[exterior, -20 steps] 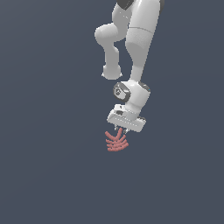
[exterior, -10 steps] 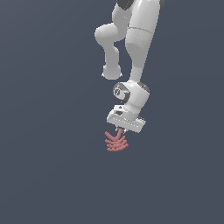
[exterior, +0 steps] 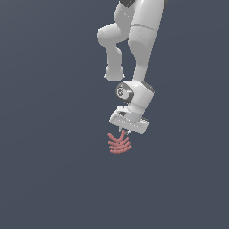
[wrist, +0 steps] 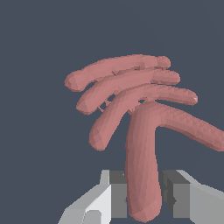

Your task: Pick up the object and move it to a goal position.

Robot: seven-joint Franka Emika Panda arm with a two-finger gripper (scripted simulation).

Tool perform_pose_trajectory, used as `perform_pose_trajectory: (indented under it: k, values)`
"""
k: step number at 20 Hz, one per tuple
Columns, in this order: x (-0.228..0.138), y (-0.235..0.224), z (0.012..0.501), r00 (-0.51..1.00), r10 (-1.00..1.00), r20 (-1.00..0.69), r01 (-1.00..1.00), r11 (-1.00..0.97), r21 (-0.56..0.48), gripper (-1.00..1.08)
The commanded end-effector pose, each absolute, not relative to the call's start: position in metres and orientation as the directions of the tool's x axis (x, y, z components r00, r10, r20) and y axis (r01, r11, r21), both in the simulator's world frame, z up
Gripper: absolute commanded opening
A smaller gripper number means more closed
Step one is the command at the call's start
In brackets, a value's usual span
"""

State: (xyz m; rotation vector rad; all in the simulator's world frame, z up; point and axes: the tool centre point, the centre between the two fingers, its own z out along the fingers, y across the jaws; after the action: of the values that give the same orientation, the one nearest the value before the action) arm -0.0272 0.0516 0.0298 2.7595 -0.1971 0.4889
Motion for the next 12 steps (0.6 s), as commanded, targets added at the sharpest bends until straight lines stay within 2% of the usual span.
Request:
perform_pose_trajectory:
  k: [1, 12]
  values:
    - [-0.03, 0.055, 0.038, 0.931, -0.077, 0.356, -0.191, -0.936, 0.296, -1.0]
    - [-0.057, 0.079, 0.102, 0.933, -0.08, 0.352, -0.19, -0.937, 0.292, -1.0]
